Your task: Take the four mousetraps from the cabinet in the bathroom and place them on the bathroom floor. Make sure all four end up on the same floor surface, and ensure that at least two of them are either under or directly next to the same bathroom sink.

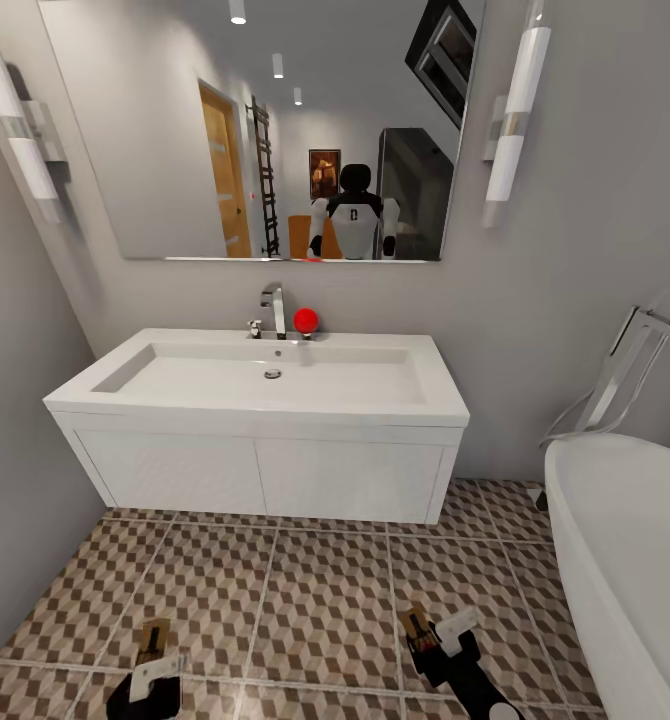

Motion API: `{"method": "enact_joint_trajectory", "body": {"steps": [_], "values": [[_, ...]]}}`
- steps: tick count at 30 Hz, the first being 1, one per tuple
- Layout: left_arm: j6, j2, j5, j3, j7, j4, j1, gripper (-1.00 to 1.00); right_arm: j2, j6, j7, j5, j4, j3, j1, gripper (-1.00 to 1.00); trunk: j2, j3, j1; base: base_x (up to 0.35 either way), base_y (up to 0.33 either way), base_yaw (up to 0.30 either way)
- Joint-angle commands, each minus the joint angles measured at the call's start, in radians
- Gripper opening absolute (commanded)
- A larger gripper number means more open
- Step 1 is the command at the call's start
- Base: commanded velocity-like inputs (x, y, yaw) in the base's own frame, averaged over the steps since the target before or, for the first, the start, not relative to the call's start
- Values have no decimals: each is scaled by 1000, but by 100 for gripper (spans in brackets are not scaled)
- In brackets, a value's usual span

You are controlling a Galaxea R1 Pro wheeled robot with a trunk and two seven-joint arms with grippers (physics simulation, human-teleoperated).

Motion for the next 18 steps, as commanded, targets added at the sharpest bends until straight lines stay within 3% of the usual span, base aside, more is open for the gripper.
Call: {"method": "enact_joint_trajectory", "body": {"steps": [1,9,11,12,18], "values": [[-25,1,-4,-11,14,17,0,-100,0,-3,8,-5,0,-3,-1,-100,0,-1,0,0,0,0],[-71,-3,-4,-13,8,72,0,-100,2,-3,6,-5,1,-3,0,-100,0,-1,0,0,0,0],[-72,-4,-4,-13,-5,74,0,-100,2,-3,6,-5,1,-3,0,-100,0,-1,0,0,0,0],[-73,-4,-4,-12,-52,78,0,-100,2,-3,4,-4,1,-3,0,-100,0,-1,0,0,0,0],[-73,-5,-4,-12,-74,80,0,-100,2,-4,3,-4,1,-3,0,-100,0,-1,0,0,0,0]]}}
